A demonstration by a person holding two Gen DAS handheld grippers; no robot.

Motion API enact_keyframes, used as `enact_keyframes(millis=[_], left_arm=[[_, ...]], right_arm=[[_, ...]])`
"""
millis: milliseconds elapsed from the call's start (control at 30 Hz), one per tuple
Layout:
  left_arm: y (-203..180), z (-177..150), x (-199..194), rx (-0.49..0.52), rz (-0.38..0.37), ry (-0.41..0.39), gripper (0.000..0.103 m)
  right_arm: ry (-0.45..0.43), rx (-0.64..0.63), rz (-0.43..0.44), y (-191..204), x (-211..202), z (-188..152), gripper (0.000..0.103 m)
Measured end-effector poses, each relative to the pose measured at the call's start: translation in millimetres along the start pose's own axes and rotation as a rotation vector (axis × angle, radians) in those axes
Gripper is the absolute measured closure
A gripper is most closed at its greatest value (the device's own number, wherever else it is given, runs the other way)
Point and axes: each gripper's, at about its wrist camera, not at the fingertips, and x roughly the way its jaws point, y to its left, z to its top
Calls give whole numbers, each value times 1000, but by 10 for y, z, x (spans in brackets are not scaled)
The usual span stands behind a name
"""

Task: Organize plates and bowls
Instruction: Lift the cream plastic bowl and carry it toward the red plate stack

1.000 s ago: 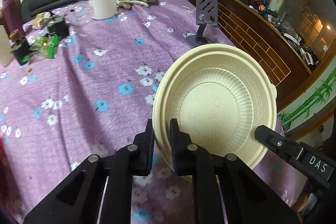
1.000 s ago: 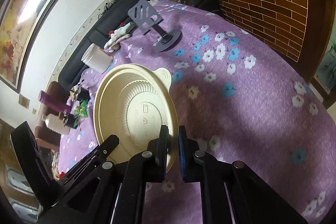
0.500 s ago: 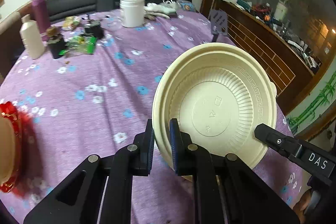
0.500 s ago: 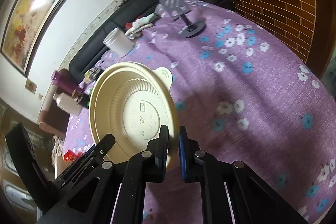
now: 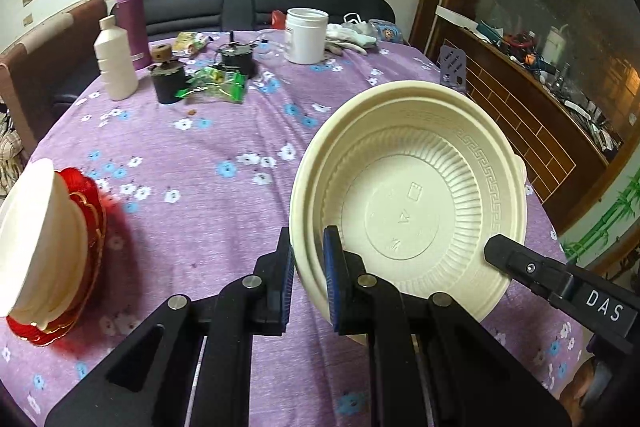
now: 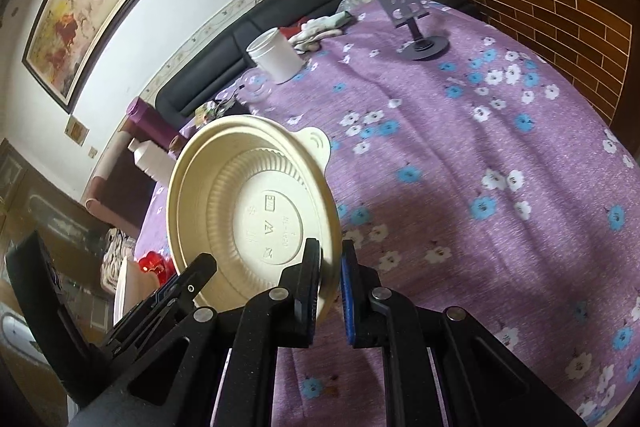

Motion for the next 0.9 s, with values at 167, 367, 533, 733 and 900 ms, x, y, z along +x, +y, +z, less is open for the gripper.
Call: enact_keyframes(millis=[167, 367, 533, 733, 900], left_arm=[[83, -24, -61, -13, 12, -8, 91], [176, -33, -147, -28, 28, -25, 91], [278, -50, -204, -42, 45, -33, 91], [416, -59, -250, -66, 73, -40, 91], [535, -55, -284, -84, 91, -48, 91]], right_arm=[[7, -16, 13, 82, 23, -29, 93], [10, -38, 32, 190, 38, -34, 93], [17, -58, 47, 288, 65, -47, 93], [34, -87, 70, 448, 149, -71, 93], [41, -109, 83, 563, 183, -94, 93]])
